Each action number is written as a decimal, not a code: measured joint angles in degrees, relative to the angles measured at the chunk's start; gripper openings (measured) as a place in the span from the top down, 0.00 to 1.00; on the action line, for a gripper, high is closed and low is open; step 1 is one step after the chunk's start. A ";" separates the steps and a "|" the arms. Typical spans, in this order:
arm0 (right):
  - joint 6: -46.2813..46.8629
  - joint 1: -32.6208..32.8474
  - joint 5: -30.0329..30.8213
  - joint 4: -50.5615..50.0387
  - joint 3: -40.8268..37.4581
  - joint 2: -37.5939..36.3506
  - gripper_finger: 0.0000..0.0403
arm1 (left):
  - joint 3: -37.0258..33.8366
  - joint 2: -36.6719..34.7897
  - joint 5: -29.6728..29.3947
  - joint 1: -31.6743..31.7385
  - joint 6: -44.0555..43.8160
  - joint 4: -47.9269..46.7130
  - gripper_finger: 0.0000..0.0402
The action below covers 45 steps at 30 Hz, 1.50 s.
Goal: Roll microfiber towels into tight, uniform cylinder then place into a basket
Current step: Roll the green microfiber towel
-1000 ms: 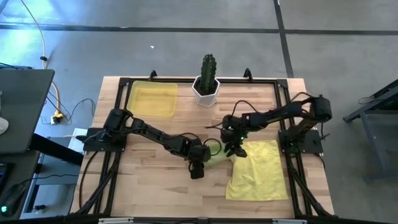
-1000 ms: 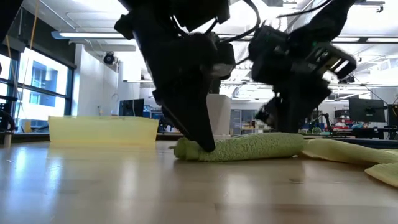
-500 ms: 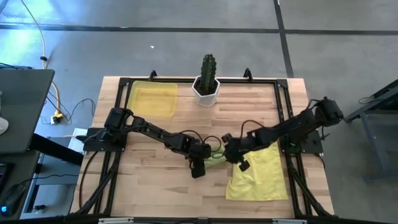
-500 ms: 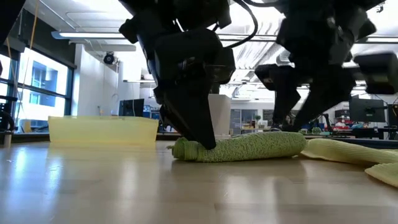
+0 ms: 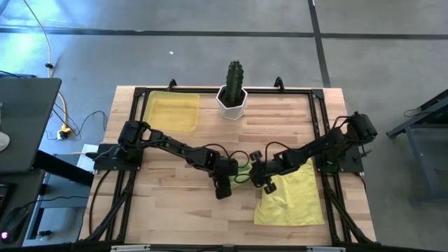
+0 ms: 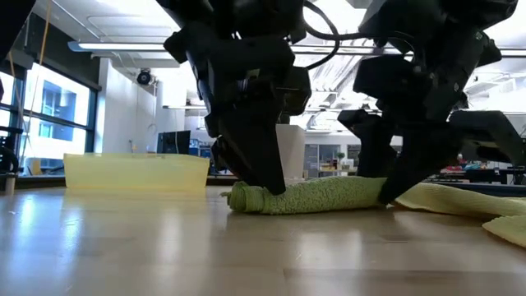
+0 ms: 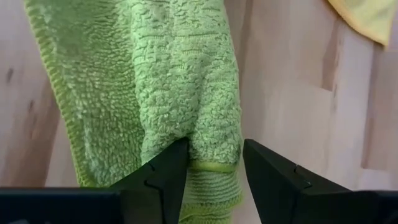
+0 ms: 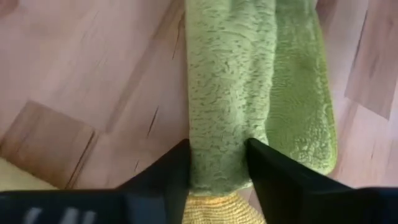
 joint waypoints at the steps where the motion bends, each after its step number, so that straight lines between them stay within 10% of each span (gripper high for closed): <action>1: 0.66 0.00 -0.01 0.12 0.00 0.00 0.68 | 0.00 0.00 0.48 0.00 0.00 -0.02 0.63; 7: 3.40 -0.58 -3.34 -0.26 0.02 0.00 0.97 | -0.02 0.00 2.83 0.01 0.30 0.02 0.63; 25: 27.46 -17.80 -40.40 -0.31 0.02 0.00 0.98 | -0.28 -6.47 -10.37 -3.24 9.75 -5.89 0.63; 36: 36.39 -21.42 -40.87 -3.30 0.00 0.00 0.98 | -0.15 -6.36 -35.74 -10.36 23.71 0.39 0.63; 45: 36.35 -21.38 -36.22 -3.79 0.00 0.00 0.98 | -0.04 -5.75 -35.60 -10.01 20.49 1.08 0.63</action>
